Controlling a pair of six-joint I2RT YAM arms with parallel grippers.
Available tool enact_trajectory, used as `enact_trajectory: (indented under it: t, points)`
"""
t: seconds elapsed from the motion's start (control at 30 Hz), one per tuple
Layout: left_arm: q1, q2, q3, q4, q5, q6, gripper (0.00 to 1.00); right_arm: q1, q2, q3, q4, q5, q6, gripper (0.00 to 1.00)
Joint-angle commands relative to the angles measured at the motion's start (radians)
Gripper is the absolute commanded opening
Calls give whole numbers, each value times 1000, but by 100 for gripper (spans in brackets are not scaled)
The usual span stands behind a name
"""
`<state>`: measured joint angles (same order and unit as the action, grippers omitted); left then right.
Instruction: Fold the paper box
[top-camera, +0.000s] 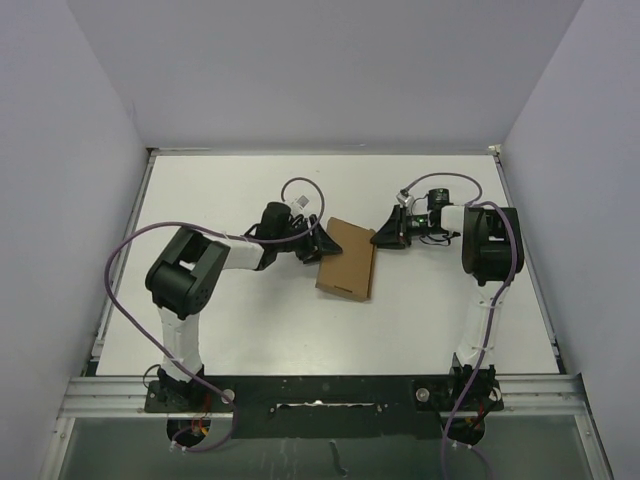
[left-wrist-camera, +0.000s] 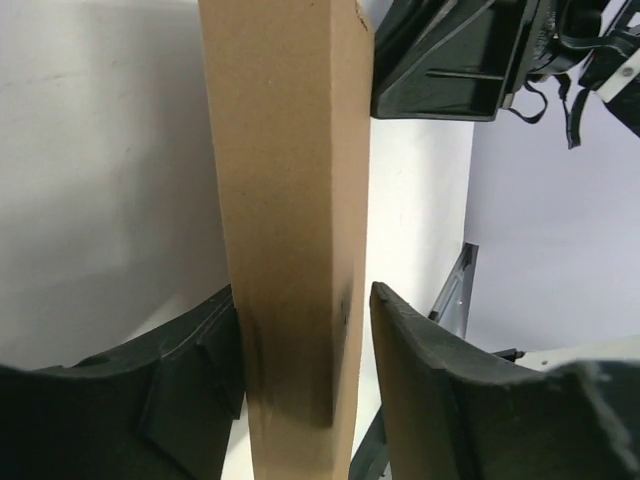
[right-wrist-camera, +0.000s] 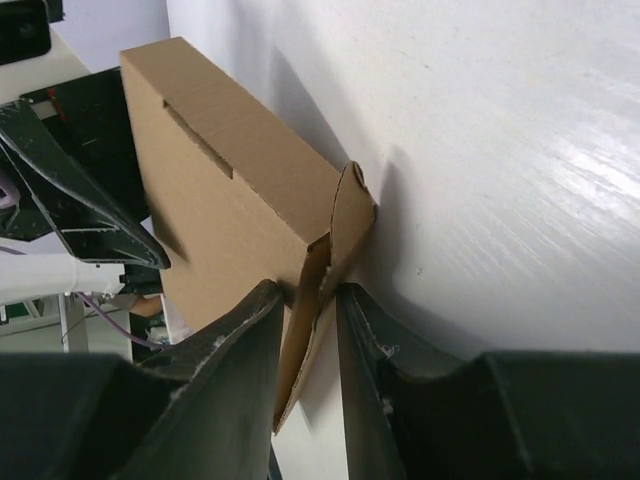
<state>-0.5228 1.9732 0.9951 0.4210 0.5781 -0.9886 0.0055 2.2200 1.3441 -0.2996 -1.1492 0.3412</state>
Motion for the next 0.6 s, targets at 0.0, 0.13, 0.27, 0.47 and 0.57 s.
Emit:
enact_trajectory:
  t: [0.0,0.13,0.27,0.47,0.57]
  points:
    - [-3,47,76,84,81,31,42,-10,13,0,19,41,-40,31]
    - [5,38,77,88,103,72,33,-21,-16,14,9,23,-73,46]
    - [18,-1,53,131,121,135,33,-45,-73,28,-13,6,-119,54]
    - [35,-103,-21,258,155,255,33,-59,-206,44,-85,-14,-238,57]
    - [42,-162,-72,310,170,324,33,-60,-276,47,-130,-28,-308,58]
